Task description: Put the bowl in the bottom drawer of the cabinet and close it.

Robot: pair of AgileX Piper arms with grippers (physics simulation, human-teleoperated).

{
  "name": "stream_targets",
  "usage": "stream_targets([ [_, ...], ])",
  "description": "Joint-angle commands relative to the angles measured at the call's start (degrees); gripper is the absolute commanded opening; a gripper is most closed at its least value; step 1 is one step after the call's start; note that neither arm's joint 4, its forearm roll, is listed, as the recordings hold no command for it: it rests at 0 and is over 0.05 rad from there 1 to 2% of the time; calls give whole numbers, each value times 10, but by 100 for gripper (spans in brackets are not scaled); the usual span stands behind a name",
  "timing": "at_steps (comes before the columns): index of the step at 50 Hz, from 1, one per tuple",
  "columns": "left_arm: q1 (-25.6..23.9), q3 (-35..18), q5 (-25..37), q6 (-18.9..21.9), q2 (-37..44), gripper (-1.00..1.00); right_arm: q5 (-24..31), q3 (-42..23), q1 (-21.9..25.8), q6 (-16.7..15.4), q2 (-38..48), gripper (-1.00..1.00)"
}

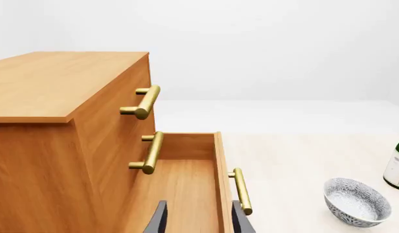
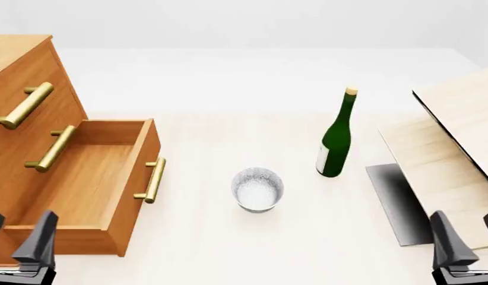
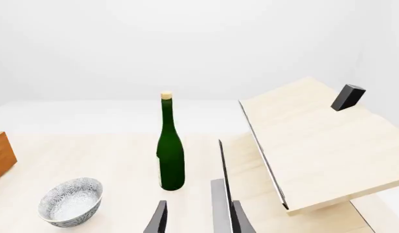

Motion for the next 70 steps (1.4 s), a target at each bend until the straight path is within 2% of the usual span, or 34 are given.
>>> stream_targets([
  [1, -3, -2, -1, 5, 3, 100, -1, -2, 0, 0, 3, 100],
  [24, 4, -1, -3, 10, 2, 100, -1, -2, 0, 0, 3, 100],
  [47, -29, -2, 13, 25, 0, 100, -1, -2, 0, 0, 3, 100],
  [53, -35, -5, 16, 26, 23, 100, -1, -2, 0, 0, 3, 100],
  [56, -38, -5, -6, 28, 61, 100, -1, -2, 0, 0, 3, 100],
  [70, -39, -27, 6, 56, 82, 100, -1, -2, 0, 0, 3, 100],
])
